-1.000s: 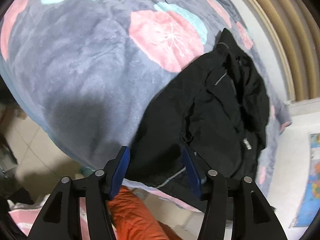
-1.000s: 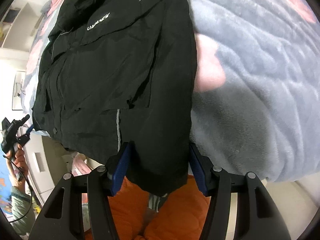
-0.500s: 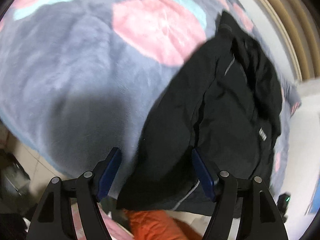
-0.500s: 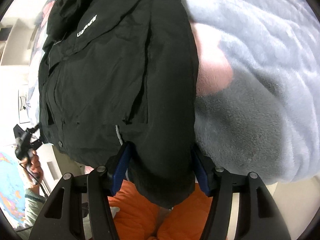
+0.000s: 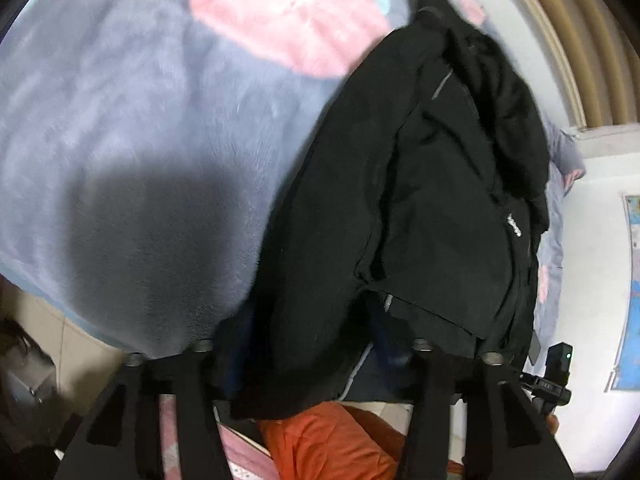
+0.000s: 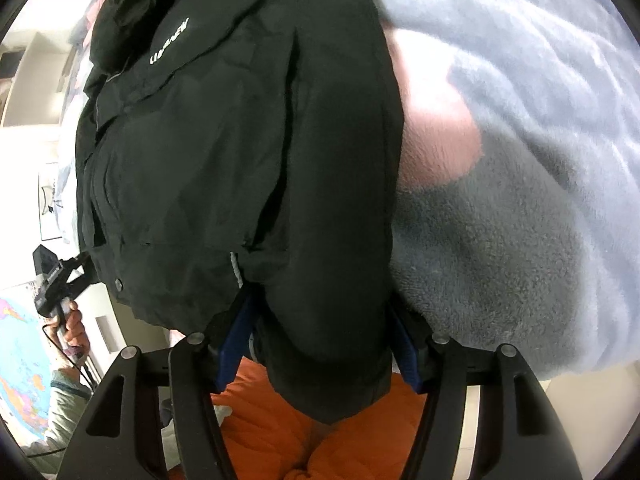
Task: Fold large clothes
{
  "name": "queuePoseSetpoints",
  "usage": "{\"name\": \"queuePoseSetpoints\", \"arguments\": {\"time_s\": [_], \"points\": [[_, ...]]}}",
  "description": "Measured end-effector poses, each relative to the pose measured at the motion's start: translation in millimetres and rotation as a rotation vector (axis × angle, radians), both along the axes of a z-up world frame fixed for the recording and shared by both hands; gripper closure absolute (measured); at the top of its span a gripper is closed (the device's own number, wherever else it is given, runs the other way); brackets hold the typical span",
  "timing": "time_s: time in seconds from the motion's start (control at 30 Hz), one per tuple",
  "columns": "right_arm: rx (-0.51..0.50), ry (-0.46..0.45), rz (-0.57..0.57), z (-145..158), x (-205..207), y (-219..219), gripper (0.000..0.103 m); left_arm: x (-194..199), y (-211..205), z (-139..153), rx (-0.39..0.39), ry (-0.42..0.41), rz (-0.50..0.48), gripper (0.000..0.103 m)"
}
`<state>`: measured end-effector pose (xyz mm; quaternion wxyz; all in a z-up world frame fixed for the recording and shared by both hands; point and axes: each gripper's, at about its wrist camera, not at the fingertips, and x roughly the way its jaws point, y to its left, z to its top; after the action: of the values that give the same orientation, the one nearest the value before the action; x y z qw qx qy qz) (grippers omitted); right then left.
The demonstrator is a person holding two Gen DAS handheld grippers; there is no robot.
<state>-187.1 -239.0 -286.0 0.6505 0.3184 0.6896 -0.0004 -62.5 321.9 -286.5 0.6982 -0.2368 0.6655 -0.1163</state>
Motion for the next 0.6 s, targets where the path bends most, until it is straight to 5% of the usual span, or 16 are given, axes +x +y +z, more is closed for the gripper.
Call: {"name": "queuePoseSetpoints", "arguments": {"time_s": [0.1,0.17,0.2,0.23,0.33,0.6], "points": [[-0.012,-0.020,0.013,6.3,0.5,2.1,0.042,-1.0,-7.1,1.2,0.022,-0.020,-0.019,0.045],[-0.014,-0.051,0.038,16.6,1.1,6.3,0.066,-2.1,-12.8,10.4,0.008,-0.048,-0.041,0.065],[-0.022,-0.070,0.050,23.4,1.1,7.3,0.067,-2.7,-14.5,16.3,-0.013,-0.061,-0.047,0.083],[-0.049,-0.098,0.066,34.7,3.5,11.3,0.075,-2.6,-14.4,23.8,-0.022,-0.078,-0.050,0.089],[-0.070,-0.162,0.073,62.9,11.5,14.4,0.086,-0.7,-17.6,49.3,-0.074,-0.143,-0.038,0.091],[-0.113,-0.287,0.016,130.9,48.7,0.9,0.087,31.5,-29.7,122.8,-0.187,-0.299,-0.060,0.092]]}}
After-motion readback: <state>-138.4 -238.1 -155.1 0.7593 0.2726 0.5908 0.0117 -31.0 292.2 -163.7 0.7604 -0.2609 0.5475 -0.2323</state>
